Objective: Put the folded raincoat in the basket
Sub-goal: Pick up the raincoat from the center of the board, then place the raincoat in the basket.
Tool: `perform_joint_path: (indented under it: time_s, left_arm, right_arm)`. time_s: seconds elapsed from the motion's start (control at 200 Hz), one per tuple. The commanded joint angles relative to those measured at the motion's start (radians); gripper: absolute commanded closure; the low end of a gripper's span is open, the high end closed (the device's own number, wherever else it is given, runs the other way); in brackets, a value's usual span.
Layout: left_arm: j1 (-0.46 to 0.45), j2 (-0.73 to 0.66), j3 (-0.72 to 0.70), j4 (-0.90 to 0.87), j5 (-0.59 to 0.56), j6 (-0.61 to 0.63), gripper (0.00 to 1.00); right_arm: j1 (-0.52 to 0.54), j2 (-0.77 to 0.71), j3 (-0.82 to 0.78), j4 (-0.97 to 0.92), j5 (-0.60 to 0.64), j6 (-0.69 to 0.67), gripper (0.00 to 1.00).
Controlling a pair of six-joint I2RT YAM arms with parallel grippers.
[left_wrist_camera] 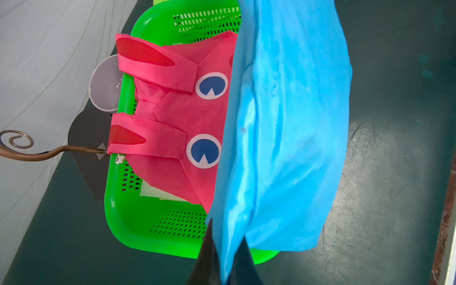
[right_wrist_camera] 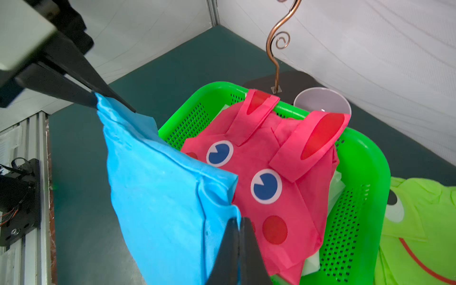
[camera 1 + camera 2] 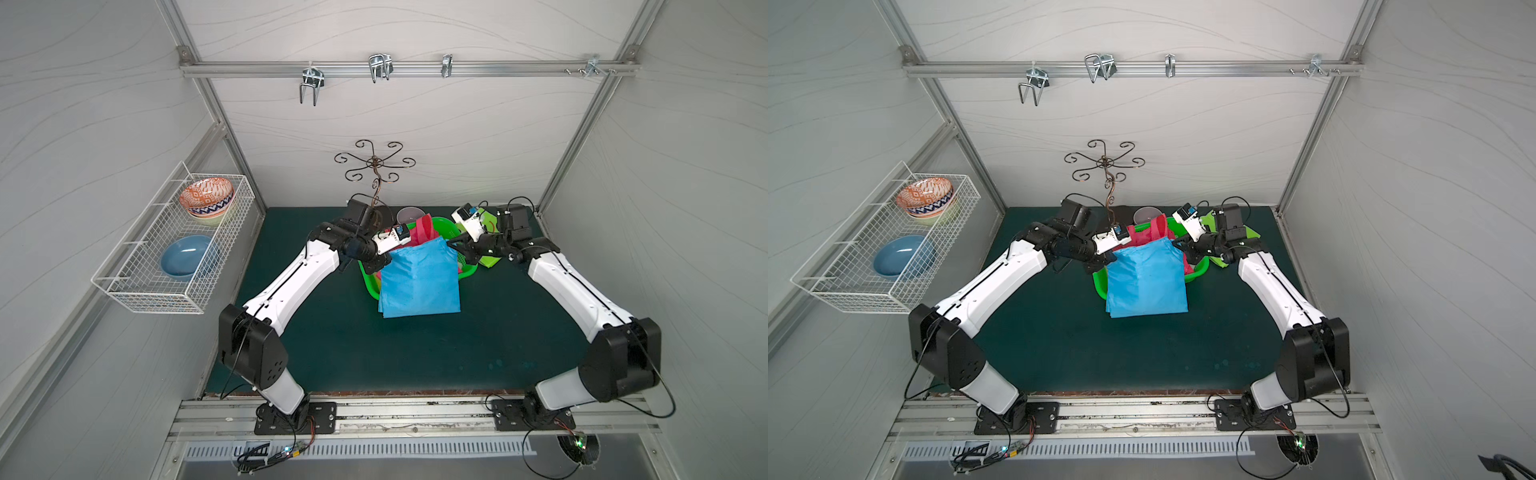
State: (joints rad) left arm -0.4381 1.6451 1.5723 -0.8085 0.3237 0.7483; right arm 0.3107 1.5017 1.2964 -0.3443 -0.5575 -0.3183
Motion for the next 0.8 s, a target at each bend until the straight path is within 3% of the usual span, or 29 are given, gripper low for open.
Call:
perform_joint_path:
  time_s: [0.0,0.315,0.45,0.795]
  left_arm:
    - [0.025,0.040,0.092,0.008,0.052,0.019,1.00]
    - [0.071,0.187,0.257,-0.031,0.068,0.030,1.00]
    - [0.077,0.233,0.265,0.026,0.069,0.030,1.00]
    - [0.085,0.354,0.350,0.047,-0.067,0.046,1.00]
  right_arm:
    - [-0.014,0.053,0.082,0.037,-0.028,-0.003,1.00]
    - [-0.024,0.269,0.297,0.012,-0.017,-0.049,1.00]
    - [-0.026,0.351,0.360,0.014,-0.013,-0.072,1.00]
    - [-0.036,0.443,0.376,0.113,0.061,-0.067,1.00]
